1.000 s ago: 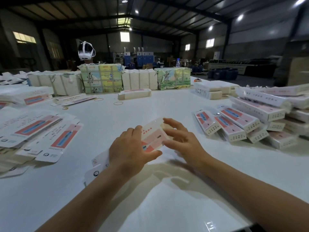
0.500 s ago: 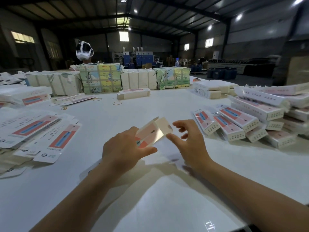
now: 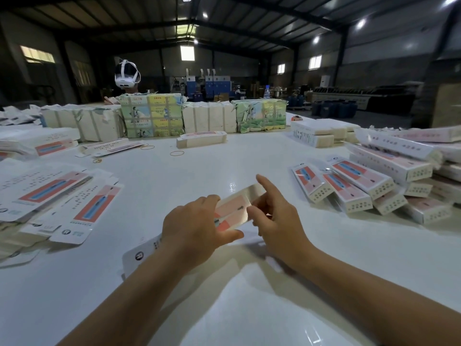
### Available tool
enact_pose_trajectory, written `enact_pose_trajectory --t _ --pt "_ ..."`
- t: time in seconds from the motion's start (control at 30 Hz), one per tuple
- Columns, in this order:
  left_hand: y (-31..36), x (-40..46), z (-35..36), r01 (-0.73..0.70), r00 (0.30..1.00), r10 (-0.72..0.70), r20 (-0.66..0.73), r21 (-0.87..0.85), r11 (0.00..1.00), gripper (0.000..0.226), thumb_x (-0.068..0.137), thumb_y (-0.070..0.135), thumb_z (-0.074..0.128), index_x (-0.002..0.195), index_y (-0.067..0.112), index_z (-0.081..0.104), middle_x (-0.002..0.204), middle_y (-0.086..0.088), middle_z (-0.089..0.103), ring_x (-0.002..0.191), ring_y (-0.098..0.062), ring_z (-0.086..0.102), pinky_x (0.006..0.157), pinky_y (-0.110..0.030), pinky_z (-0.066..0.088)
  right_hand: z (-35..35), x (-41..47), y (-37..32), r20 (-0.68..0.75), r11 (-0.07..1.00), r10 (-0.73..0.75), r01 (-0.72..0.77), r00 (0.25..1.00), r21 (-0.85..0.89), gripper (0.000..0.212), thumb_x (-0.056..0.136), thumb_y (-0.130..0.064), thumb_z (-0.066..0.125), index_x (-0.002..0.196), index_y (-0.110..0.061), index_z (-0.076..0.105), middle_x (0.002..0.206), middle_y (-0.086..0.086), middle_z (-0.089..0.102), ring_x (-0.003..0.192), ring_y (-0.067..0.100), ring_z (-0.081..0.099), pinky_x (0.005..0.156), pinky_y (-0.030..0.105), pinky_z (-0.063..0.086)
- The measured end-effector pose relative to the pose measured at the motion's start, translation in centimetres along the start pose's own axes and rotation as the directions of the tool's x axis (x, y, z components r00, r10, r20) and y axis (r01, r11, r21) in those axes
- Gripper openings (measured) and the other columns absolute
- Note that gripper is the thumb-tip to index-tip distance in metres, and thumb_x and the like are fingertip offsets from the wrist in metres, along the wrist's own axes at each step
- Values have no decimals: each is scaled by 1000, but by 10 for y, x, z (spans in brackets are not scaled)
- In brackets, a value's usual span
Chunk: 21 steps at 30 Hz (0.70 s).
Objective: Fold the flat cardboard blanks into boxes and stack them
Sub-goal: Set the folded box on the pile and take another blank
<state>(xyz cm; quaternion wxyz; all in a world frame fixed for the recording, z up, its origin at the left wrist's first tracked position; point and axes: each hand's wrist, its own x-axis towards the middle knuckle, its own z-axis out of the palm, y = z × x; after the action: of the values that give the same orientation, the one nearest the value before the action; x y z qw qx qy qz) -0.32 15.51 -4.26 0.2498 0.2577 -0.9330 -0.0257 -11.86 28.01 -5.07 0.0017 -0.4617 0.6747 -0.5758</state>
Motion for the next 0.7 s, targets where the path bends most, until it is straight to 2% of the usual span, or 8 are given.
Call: enact_pose_trajectory --t 0.07,0.17,0.23,0.33,0.47,0.6,0.63,0.7 --pt "1 -1 1 -15 1000 15 -12 26 1000 68 68 78 54 117 31 46 104 12 59 78 -12 54 73 -28 51 0 0 1 20 999 35 -35 999 2 48 93 -9 56 132 -33 42 79 -9 58 71 4 56 69 12 46" --pt "3 -2 2 -10 1000 10 -10 25 1000 69 68 79 54 117 31 46 105 12 59 81 -12 56 75 -29 51 -2 2 -2 -16 999 28 -27 999 36 27 88 -3 58 102 -26 63 76 -9 62 70 9 57 66 15 47" --pt "5 -2 3 -9 1000 10 -8 26 1000 70 68 79 53 118 31 46 106 12 59 84 -13 57 76 -30 51 -2 1 -4 -4 998 20 -19 1000 59 32 87 -1 57 87 -32 63 79 -8 65 70 5 57 64 14 46" --pt "7 -3 3 -6 1000 7 -8 47 999 71 69 79 52 120 30 45 108 12 58 86 -12 57 77 -28 50 -2 1 -5 51 999 35 -36 998 32 32 90 -1 52 84 -31 63 84 -5 66 74 7 58 67 16 46" --pt "10 -4 5 -16 999 20 -28 120 993 70 70 79 50 120 30 45 109 12 59 87 -13 58 72 -24 45 0 0 -3 73 996 45 -39 996 -86 20 93 -3 47 88 -15 63 87 3 63 82 21 58 75 32 47" --pt "11 -3 4 2 1000 2 -31 122 993 70 70 79 49 120 30 45 111 12 59 89 -12 58 71 -23 44 -2 3 -2 57 974 0 13 998 -227 17 93 -12 53 101 -20 65 97 -2 57 82 6 54 74 24 43" --pt "9 -3 4 11 1000 -8 -26 103 995 70 71 79 49 120 30 45 111 11 59 90 -13 59 73 -24 47 -4 4 0 17 963 -3 8 1000 -269 22 91 -19 57 113 -23 62 106 -4 53 86 2 52 78 22 42" --pt "7 -2 2 32 999 -31 -18 59 998 68 71 78 50 118 30 46 109 11 59 89 -14 59 77 -28 50 -9 8 3 -66 953 24 -43 998 -300 60 85 -33 67 138 -28 40 130 -3 40 108 7 46 92 26 42"
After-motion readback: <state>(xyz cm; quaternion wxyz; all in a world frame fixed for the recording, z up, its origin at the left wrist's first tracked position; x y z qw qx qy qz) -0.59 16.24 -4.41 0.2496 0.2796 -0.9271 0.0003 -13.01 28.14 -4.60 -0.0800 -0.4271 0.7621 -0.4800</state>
